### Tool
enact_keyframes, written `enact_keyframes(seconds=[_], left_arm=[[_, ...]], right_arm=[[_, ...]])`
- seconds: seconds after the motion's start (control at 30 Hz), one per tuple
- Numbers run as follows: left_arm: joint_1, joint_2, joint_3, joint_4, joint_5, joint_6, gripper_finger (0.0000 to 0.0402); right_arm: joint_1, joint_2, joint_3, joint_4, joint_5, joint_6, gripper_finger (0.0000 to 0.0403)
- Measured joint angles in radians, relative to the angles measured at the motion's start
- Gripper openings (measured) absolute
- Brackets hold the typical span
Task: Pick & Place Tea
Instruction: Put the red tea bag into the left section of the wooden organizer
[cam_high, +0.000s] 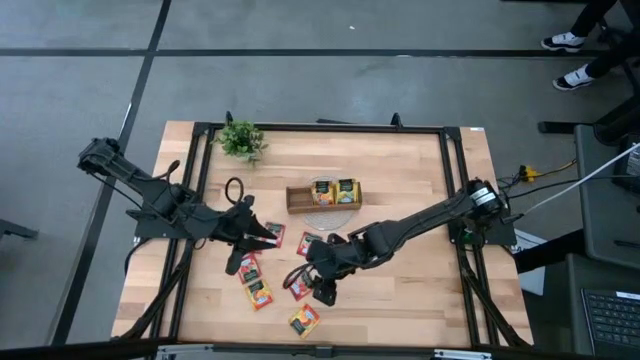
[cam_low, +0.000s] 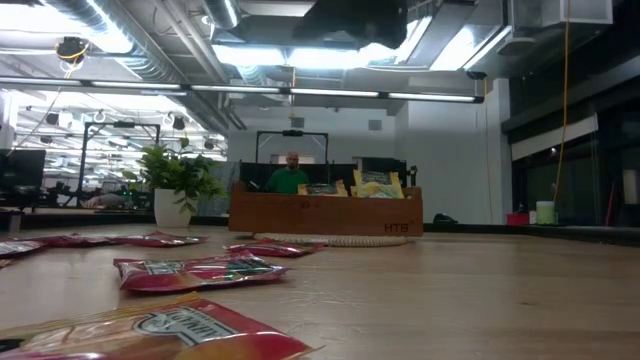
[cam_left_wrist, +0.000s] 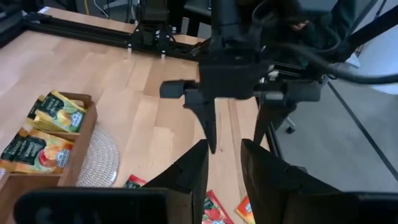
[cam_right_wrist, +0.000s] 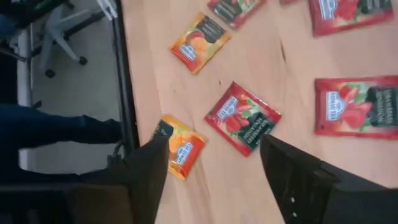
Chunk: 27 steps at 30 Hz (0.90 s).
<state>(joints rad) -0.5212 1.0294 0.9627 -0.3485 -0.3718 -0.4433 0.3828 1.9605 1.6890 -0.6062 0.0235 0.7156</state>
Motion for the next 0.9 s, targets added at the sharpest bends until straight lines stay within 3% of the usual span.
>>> enact_keyframes(seconds=[0.43,0.67,0.9], left_arm=[[-0.004,0.000,0.000,-0.015,-0.003,-0.008,0.0090],[-0.004,0.000,0.000,-0.015,-0.003,-0.008,0.0090],[-0.002,0.000,0.000,-0.015,-0.005,-0.008,0.0090]], right_arm=[[0.000,0.092,0.000,0.101,-0.054,0.132,0.0257],[0.000,0.179,0.000,0.091,-0.129,0.261,0.0257],[-0.005,0.206,0.000,0.040,-0.129,0.393,0.0257]])
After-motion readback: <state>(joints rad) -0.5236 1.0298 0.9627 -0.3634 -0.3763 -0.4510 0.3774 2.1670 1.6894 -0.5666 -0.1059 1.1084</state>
